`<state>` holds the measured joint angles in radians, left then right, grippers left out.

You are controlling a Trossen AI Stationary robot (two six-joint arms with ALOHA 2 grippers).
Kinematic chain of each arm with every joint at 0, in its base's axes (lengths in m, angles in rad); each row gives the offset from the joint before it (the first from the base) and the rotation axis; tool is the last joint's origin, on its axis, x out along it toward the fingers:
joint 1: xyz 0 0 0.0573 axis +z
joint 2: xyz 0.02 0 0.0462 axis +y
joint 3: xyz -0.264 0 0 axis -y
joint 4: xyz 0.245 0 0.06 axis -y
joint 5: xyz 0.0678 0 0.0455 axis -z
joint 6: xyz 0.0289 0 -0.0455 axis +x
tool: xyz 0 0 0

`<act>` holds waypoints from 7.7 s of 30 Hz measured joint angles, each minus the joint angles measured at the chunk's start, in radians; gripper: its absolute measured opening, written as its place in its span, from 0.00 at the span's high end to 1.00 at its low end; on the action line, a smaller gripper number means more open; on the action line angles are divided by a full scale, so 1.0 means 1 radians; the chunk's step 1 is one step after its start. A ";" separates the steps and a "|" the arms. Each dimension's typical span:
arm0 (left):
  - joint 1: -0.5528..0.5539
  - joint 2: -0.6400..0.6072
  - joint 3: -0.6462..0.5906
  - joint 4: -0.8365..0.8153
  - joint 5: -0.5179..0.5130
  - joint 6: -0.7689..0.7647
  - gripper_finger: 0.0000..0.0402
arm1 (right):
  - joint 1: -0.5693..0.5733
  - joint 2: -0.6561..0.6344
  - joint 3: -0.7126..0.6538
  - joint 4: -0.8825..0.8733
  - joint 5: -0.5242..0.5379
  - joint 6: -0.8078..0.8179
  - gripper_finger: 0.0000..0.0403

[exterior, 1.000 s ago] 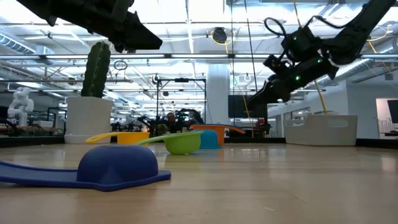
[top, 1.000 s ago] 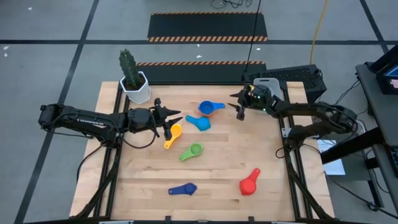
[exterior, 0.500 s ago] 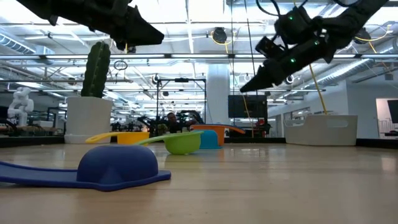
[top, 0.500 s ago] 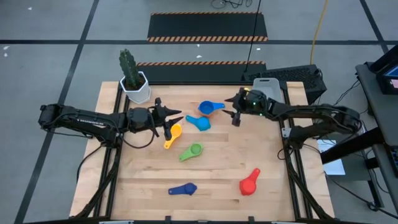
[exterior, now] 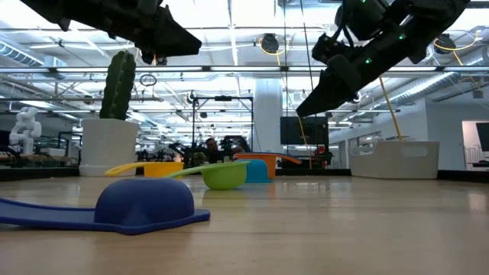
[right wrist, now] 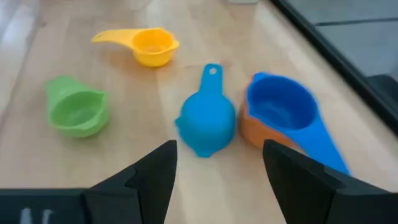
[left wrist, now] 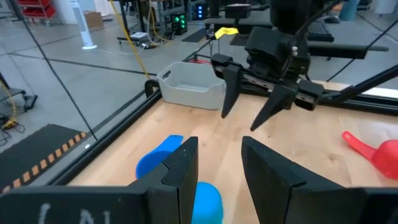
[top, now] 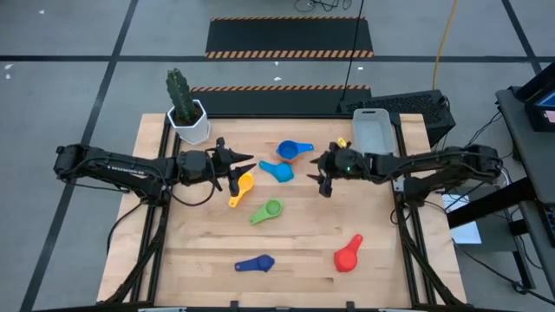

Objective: Nest measuring cups in basket
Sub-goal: Stack the red measuring cup on top of the blue measuring cup

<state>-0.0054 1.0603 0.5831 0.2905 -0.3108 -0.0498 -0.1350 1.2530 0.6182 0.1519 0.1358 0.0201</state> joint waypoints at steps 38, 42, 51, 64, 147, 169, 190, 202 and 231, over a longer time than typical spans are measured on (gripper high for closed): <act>-0.433 0.288 -0.001 0.070 -0.007 -0.379 0.68 | 0.500 -0.011 -0.001 -0.010 0.207 0.486 0.53; -0.448 0.287 0.000 0.093 -0.058 -0.377 0.68 | 0.515 -0.011 -0.001 0.001 0.204 0.421 0.53; -0.383 0.282 0.000 0.120 -0.110 -0.318 0.68 | 0.517 -0.011 -0.008 -0.001 0.209 0.375 0.53; -0.163 0.218 0.033 0.023 -0.111 0.103 0.68 | 0.519 -0.011 -0.200 0.061 0.338 0.247 0.53; -0.301 0.356 0.720 -0.912 0.118 -0.958 0.68 | 0.490 -0.311 -0.237 -0.571 -0.481 1.307 0.40; -0.304 0.355 0.719 -0.785 0.074 -0.973 0.68 | 0.490 -0.311 -0.409 -0.240 -0.553 1.217 0.57; -0.239 0.355 0.719 -0.787 0.074 -0.887 0.68 | 0.490 -0.290 -0.415 -0.223 -0.481 1.126 0.98; -0.216 0.355 0.719 -0.787 0.082 -0.887 0.68 | 0.490 -0.293 -0.415 -0.085 -0.470 1.230 1.00; -0.123 0.355 0.719 -0.788 0.124 -0.879 0.68 | 0.323 -0.295 -0.075 -0.102 -0.226 0.964 1.00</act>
<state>-0.1283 1.4155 1.3025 -0.4973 -0.1872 -0.9290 0.1881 0.9577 0.5435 0.0495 -0.0904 0.9840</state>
